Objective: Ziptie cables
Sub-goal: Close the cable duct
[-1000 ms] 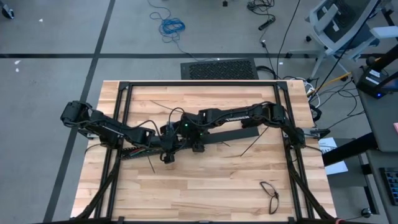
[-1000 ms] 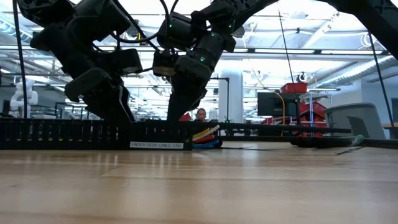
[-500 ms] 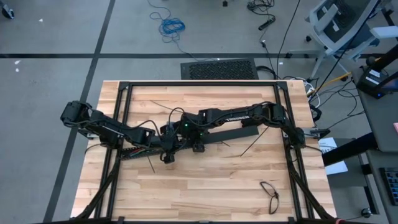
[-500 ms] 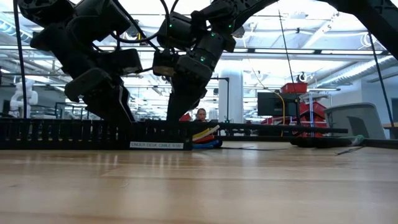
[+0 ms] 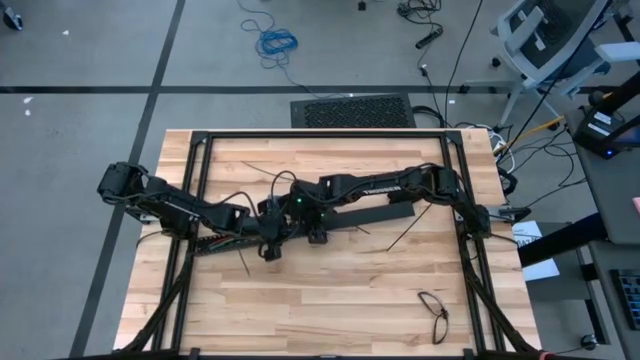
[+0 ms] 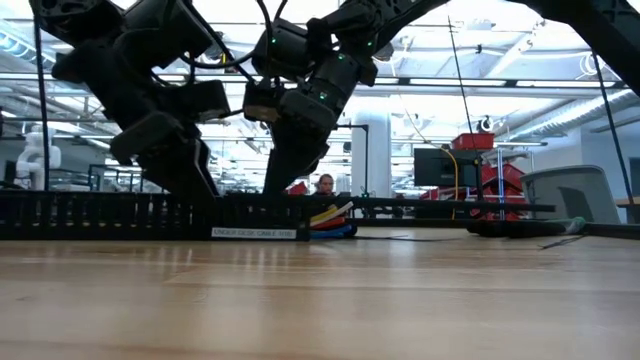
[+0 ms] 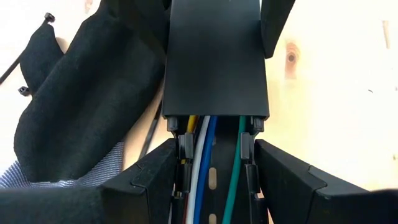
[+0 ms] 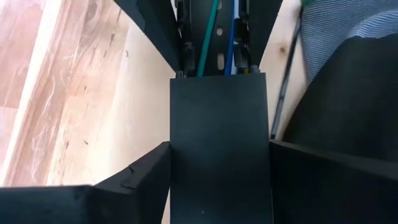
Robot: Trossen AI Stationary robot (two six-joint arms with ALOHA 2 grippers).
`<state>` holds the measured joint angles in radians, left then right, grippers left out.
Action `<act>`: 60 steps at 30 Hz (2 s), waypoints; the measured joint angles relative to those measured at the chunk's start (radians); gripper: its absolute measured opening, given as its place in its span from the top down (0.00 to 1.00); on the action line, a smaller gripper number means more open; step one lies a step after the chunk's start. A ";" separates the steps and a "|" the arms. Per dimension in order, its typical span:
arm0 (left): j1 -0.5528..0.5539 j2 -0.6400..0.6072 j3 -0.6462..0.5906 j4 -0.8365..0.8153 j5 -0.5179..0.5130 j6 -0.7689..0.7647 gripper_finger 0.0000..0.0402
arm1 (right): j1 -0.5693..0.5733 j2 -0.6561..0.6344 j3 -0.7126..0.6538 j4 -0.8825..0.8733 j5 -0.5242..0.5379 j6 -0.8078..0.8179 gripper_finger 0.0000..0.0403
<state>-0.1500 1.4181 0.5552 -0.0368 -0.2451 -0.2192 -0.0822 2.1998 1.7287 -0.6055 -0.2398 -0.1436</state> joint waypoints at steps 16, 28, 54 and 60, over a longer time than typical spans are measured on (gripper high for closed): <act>0.013 0.002 -0.001 0.026 0.012 0.045 0.50 | 0.007 0.001 0.000 0.036 -0.020 0.000 0.39; 0.013 0.002 -0.001 0.024 0.007 0.050 0.49 | 0.008 0.001 0.000 0.036 -0.016 -0.003 0.39; 0.013 -0.001 0.004 -0.149 -0.013 0.068 0.21 | 0.008 0.001 0.001 0.039 -0.013 -0.019 0.39; 0.013 -0.002 0.014 -0.230 0.008 0.068 0.21 | 0.008 0.001 0.001 0.038 -0.015 -0.022 0.39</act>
<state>-0.1371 1.4158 0.5694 -0.2667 -0.2372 -0.1509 -0.0747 2.2009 1.7294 -0.5678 -0.2546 -0.1653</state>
